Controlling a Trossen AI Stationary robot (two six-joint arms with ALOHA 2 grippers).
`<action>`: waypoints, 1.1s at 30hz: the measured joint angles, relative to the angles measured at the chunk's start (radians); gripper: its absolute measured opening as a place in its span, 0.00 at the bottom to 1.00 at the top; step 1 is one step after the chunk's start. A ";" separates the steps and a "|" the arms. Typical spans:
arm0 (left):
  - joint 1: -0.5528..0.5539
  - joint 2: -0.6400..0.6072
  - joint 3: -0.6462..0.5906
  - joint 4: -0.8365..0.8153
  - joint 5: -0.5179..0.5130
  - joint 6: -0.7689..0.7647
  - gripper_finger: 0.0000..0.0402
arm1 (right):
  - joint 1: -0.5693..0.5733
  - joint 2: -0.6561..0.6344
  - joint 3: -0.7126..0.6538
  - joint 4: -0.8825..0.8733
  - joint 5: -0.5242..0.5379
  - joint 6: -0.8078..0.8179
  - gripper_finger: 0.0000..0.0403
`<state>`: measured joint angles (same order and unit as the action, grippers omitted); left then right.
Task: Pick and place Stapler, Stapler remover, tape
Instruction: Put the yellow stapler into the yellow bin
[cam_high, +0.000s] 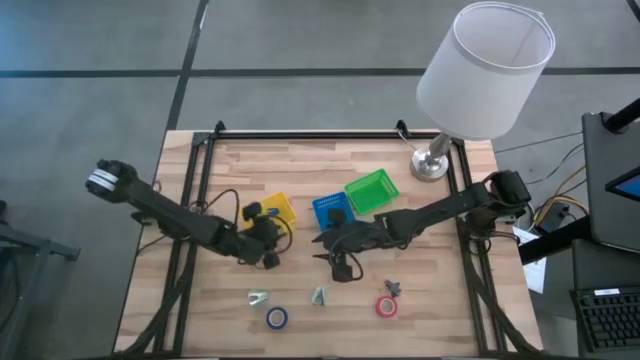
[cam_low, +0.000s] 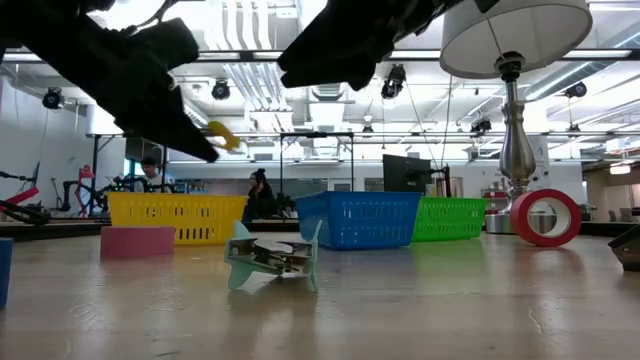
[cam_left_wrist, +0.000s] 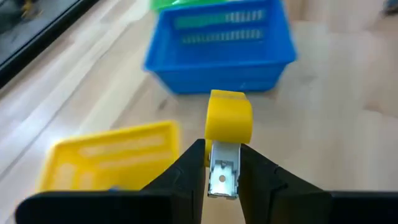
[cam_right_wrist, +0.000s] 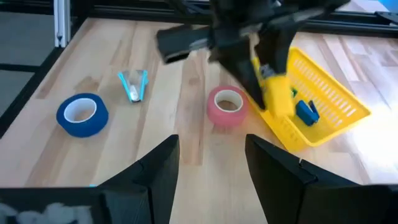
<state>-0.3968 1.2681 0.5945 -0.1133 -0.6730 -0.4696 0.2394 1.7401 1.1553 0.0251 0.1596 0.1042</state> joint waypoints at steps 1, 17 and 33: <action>0.006 -0.025 0.000 -0.050 -0.002 -0.029 0.19 | 0.000 0.000 0.000 -0.001 0.000 0.000 0.45; 0.161 -0.116 -0.104 -0.279 0.265 -0.226 0.20 | 0.000 0.015 -0.002 -0.026 -0.003 0.042 0.45; 0.201 -0.059 -0.119 -0.186 0.296 -0.129 0.30 | 0.000 0.016 -0.003 -0.029 -0.003 0.042 0.45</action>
<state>-0.1954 1.2087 0.4751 -0.2989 -0.3771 -0.5984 0.2398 1.7557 1.1519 -0.0042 0.1569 0.1459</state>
